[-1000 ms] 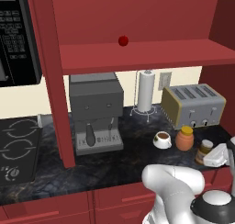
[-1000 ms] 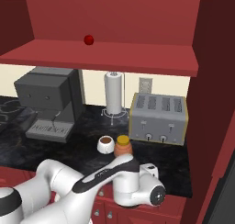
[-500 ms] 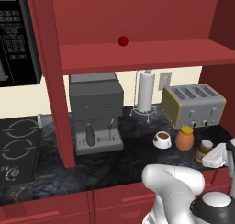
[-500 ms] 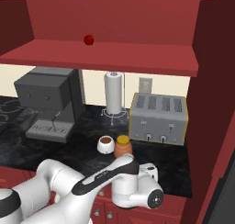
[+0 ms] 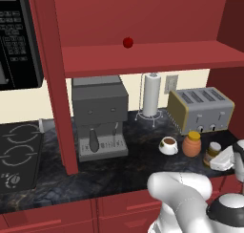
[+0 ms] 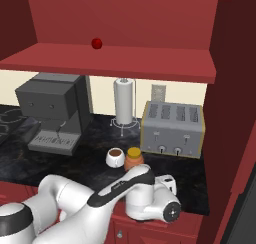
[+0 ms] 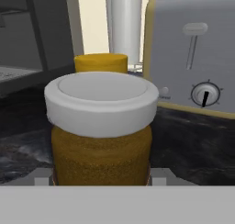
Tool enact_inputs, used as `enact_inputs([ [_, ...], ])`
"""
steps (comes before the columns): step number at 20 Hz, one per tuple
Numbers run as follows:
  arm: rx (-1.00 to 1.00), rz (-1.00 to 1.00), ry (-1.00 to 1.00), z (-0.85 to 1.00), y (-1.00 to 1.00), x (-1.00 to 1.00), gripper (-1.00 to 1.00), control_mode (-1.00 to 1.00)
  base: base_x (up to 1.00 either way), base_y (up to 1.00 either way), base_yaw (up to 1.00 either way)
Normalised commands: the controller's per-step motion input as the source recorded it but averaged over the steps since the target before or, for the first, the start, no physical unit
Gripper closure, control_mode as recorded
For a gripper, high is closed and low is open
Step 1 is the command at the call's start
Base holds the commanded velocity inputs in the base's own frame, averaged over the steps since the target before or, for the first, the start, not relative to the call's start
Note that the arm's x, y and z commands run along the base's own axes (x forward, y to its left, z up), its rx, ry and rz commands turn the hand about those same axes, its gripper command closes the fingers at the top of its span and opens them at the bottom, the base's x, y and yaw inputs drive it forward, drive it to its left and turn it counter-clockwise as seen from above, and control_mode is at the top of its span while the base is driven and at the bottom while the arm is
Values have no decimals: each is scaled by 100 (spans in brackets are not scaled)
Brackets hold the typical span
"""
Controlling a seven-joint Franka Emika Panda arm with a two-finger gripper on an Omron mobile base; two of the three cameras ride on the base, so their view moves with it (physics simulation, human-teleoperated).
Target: Pick the cinnamon and honey bottle from the cabinet and place them next to the mug.
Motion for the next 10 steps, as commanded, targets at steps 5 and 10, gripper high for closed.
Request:
enact_inputs([
  [5,-2,0,0,0,-12,45,100,-100,0,0,0],
  [10,-1,0,0,0,-14,22,100,-100,0,0,0],
])
